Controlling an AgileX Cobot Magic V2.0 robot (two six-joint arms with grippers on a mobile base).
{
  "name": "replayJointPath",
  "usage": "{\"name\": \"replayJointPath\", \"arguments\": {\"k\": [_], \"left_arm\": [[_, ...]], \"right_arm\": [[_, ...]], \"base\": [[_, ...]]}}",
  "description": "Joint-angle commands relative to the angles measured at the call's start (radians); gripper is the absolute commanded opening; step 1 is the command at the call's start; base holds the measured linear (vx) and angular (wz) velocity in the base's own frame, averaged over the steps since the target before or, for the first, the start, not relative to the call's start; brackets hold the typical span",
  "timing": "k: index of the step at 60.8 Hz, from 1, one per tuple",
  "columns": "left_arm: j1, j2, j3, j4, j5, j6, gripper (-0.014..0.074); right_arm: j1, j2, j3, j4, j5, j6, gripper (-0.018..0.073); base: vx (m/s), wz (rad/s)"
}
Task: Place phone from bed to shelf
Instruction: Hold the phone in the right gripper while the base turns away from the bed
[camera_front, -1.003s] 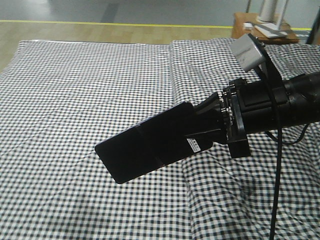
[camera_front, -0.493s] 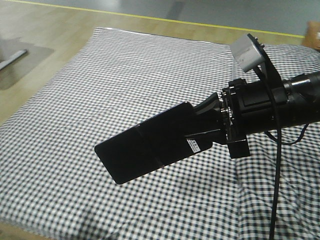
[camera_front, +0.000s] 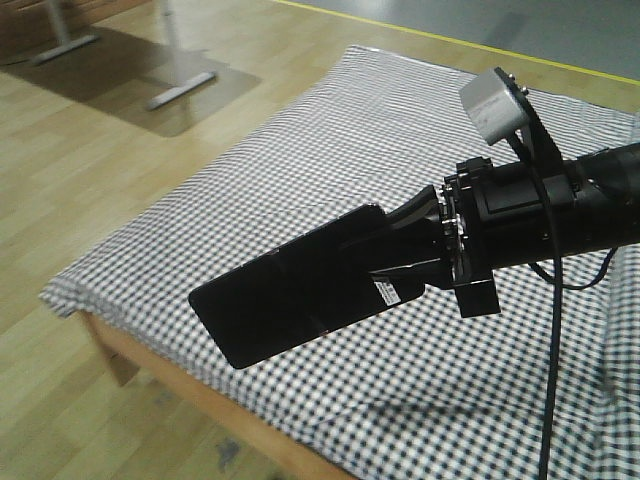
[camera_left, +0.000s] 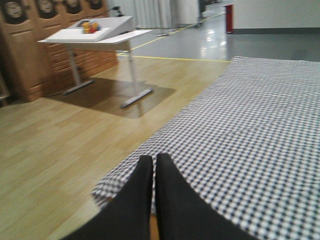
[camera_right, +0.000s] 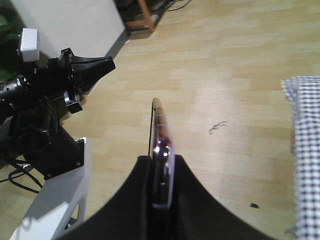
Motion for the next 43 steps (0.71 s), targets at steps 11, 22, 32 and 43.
{"name": "replayJointPath", "arguments": {"k": [11, 22, 32, 43], "left_arm": [[0.001, -0.007, -0.023, -0.009, -0.072, -0.006, 0.0001], [0.001, -0.007, -0.023, -0.009, -0.072, -0.006, 0.0001], [0.001, -0.007, -0.023, -0.009, -0.072, -0.006, 0.0001], [0.001, -0.007, -0.023, -0.009, -0.072, -0.006, 0.0001]], "right_arm": [[-0.003, -0.034, -0.025, 0.091, 0.071, 0.003, -0.0002], [-0.003, -0.034, -0.025, 0.091, 0.071, 0.003, -0.0002], [-0.003, -0.034, -0.025, 0.091, 0.071, 0.003, -0.0002], [-0.003, -0.034, -0.025, 0.091, 0.071, 0.003, -0.0002]], "base": [[-0.16, 0.63], [-0.16, 0.67], [-0.15, 0.73], [-0.15, 0.79]]}}
